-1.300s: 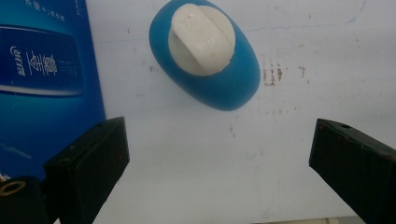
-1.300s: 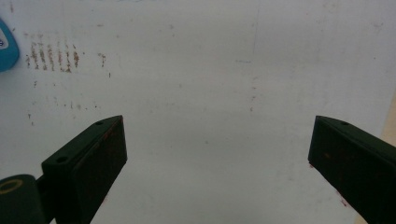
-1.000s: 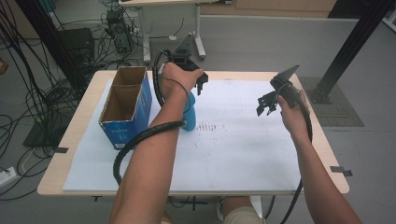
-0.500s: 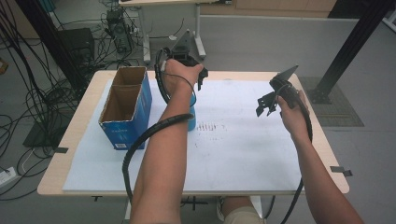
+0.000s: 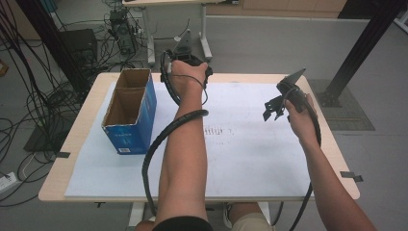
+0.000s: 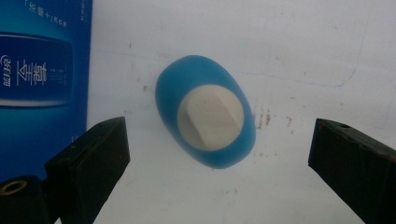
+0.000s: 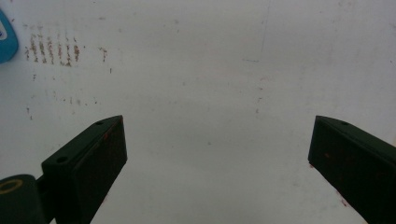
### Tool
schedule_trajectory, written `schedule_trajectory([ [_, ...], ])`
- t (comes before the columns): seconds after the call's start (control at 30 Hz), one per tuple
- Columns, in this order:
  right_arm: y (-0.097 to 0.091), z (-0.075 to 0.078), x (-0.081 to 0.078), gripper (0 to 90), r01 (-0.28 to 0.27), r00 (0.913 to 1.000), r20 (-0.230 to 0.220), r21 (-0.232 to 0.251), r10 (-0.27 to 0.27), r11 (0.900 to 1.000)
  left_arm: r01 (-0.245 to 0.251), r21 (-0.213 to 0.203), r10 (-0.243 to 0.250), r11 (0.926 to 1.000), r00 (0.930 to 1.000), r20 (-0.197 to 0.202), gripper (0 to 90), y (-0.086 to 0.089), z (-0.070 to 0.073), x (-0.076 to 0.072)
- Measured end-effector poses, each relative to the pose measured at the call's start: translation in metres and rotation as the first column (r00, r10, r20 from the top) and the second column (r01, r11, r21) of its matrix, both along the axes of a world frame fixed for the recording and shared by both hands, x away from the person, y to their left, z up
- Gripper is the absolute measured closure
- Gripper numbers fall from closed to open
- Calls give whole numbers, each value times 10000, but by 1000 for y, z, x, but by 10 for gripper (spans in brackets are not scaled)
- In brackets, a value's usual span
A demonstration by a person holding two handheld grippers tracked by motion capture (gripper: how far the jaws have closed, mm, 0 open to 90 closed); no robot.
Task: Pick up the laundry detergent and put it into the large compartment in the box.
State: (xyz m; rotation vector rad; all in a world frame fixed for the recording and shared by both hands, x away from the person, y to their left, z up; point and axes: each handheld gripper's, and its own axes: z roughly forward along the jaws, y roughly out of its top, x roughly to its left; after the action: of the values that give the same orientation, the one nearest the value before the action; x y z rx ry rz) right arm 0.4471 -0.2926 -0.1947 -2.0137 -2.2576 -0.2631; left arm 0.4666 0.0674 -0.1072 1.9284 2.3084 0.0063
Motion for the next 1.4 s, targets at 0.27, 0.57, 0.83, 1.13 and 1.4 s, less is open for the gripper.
schedule_trajectory([
  [0.27,3,-3,4,45,-42,10000,-35,31,43,10000,-510,-34,510,9987,9987,12,61,2,-1,3],
  [0.57,5,-5,5,45,-97,9999,-93,-7,97,10000,-1733,-428,1724,9839,9847,-236,66,10,-10,8],
  [0.83,2,-6,3,45,-56,10000,-51,69,56,10000,-2157,-515,2144,9751,9763,-302,66,11,-15,9],
  [1.13,-2,-9,4,45,-42,10000,-67,164,44,9999,-2981,-398,2984,9537,9544,33,70,5,-27,3],
  [1.4,0,-13,7,45,-98,9998,-150,151,100,9998,-3716,-291,3724,9279,9274,351,76,-3,-36,-2],
])
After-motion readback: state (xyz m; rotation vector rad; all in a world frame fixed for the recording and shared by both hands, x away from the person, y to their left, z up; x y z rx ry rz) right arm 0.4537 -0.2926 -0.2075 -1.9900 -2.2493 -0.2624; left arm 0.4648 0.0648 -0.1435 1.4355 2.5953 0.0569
